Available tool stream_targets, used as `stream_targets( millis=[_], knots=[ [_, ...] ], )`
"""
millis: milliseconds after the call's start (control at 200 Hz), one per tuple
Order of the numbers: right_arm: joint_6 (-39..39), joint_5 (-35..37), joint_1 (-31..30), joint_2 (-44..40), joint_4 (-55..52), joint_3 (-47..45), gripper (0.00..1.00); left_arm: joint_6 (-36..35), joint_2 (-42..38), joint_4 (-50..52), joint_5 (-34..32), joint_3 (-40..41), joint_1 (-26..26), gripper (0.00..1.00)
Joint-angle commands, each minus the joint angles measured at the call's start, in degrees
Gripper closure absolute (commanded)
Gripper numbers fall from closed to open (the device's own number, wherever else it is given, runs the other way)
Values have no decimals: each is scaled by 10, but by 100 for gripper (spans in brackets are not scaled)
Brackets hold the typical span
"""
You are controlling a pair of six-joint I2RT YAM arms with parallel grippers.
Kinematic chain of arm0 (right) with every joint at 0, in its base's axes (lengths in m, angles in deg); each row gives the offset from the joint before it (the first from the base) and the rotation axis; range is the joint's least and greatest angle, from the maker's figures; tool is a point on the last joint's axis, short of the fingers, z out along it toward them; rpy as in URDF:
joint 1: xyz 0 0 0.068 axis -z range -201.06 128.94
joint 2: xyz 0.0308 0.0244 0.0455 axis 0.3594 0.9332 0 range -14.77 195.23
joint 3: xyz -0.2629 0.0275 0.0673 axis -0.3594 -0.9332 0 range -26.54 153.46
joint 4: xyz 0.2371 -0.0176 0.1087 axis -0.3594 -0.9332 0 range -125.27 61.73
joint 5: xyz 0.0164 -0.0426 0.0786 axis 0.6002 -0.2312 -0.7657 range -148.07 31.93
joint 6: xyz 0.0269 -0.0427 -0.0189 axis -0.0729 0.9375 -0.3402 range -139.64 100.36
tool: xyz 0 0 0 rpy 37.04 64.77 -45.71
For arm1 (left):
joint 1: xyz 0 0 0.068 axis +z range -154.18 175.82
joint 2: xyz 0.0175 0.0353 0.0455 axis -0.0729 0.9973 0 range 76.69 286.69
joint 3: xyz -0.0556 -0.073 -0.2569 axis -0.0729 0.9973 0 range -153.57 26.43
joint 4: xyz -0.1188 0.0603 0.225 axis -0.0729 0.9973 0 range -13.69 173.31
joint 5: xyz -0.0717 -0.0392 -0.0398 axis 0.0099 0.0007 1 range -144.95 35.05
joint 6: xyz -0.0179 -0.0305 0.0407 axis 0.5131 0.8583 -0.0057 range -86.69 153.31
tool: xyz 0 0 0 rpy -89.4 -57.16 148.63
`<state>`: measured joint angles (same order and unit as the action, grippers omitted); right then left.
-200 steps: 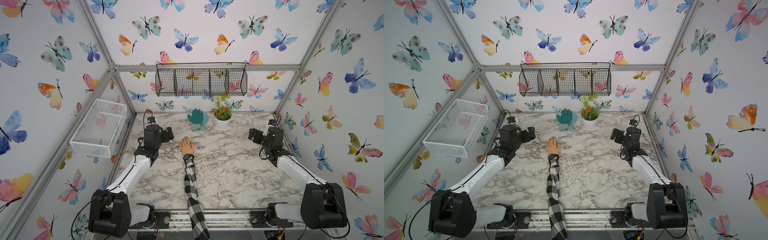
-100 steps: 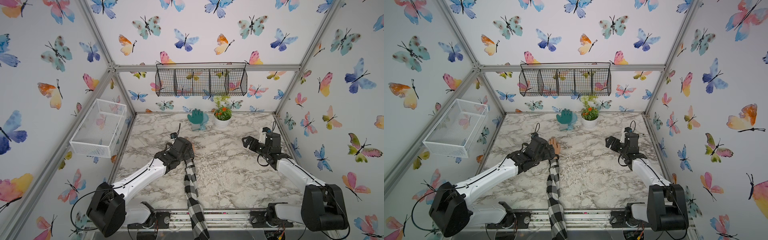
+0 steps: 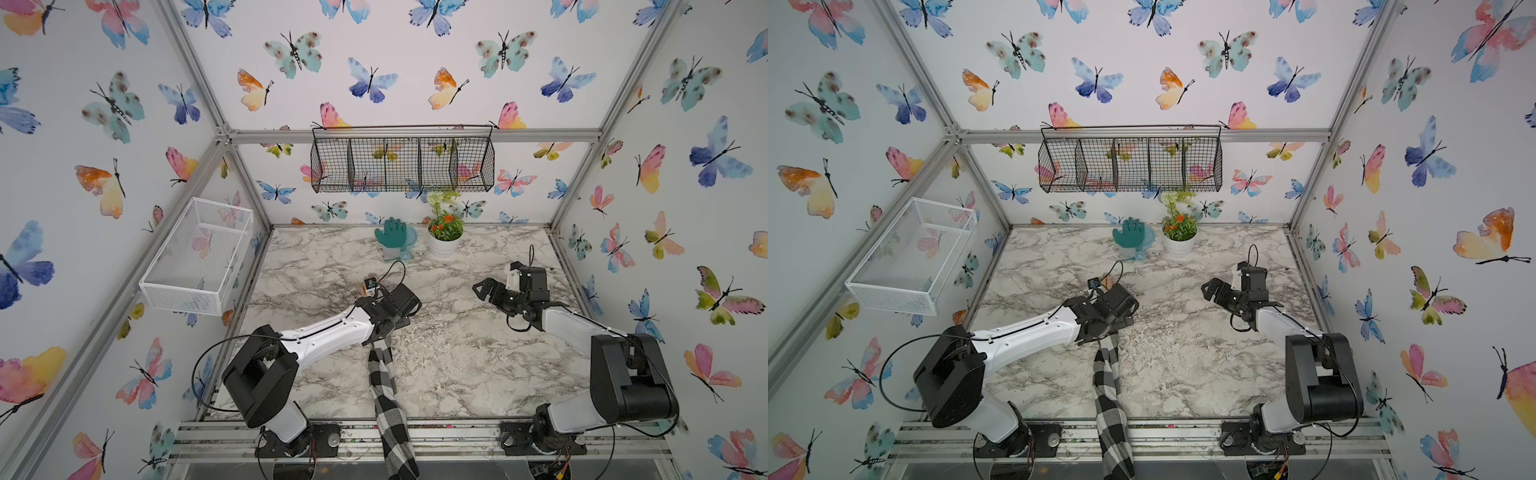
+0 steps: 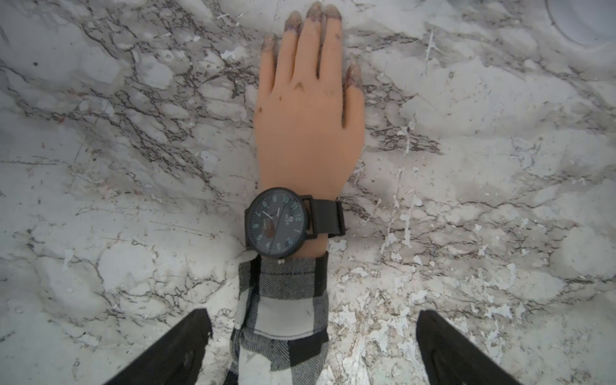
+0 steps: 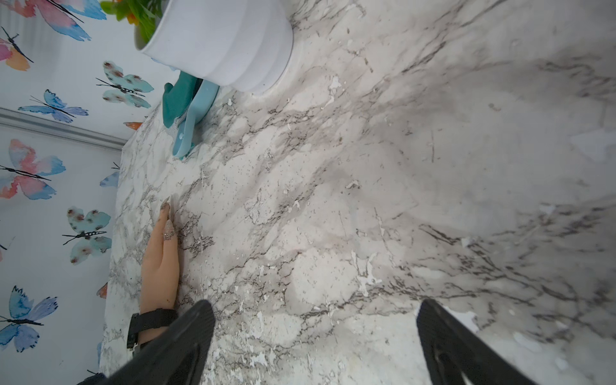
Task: Take off the watch
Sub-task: Adjust the hand at the center of the board.
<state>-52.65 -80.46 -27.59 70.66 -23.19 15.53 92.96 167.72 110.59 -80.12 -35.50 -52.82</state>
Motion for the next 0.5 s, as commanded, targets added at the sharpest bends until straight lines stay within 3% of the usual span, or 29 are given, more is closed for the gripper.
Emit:
stream_targets(
  millis=[0, 495],
  knots=[
    [2, -13, -5, 7, 1, 17, 2, 14, 19, 30, 2, 1, 20, 2],
    [-22, 3, -39, 26, 13, 24, 2, -49, 55, -45, 64, 46, 39, 1]
  ],
)
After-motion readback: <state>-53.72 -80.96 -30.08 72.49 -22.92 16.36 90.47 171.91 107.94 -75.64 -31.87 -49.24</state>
